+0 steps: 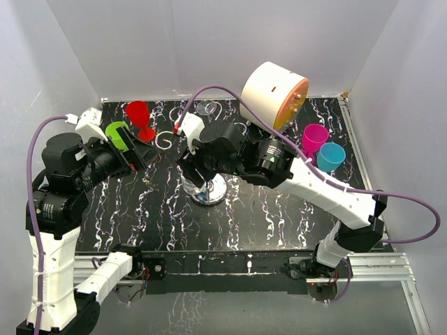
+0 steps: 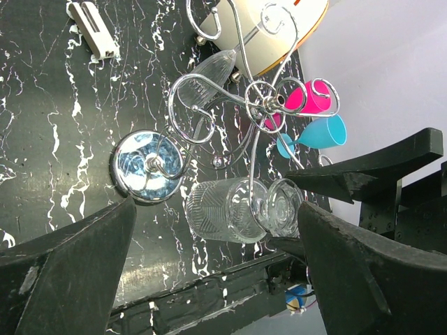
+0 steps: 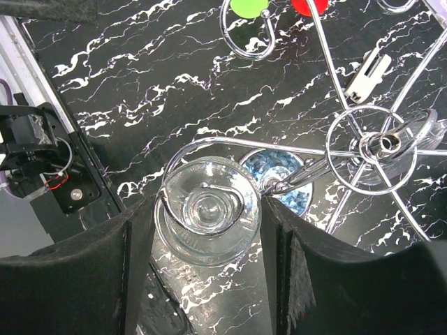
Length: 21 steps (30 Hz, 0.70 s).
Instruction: Take the wine glass off the wine glass rack
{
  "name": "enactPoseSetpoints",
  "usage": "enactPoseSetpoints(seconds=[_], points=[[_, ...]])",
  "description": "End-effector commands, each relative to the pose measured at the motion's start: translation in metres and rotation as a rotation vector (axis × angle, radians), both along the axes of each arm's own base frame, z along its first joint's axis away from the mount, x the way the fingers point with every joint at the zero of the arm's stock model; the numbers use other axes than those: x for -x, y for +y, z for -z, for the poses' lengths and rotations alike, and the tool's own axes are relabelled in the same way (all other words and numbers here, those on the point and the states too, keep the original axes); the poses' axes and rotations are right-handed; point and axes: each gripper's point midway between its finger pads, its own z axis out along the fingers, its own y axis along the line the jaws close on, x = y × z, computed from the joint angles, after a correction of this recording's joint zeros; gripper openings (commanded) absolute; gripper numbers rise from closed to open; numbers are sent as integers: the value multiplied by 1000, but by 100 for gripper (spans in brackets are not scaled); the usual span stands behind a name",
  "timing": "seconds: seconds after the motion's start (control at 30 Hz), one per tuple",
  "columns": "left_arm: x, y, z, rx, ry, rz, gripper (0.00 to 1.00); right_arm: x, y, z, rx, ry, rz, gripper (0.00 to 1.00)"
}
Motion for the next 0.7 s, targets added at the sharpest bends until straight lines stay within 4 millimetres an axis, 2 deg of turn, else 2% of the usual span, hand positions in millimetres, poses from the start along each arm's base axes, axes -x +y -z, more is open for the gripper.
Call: enactPoseSetpoints(seconds=[0.0, 0.37, 0.67], points=[[0, 0, -2, -9, -22, 9, 99, 2, 8, -47, -133, -58, -25, 23], [0, -1, -3, -7, -22, 8, 99, 8, 11, -60, -170, -49, -52, 16], [1, 1, -5, -11, -29, -1, 99, 7, 22, -64, -193, -42, -64, 10]])
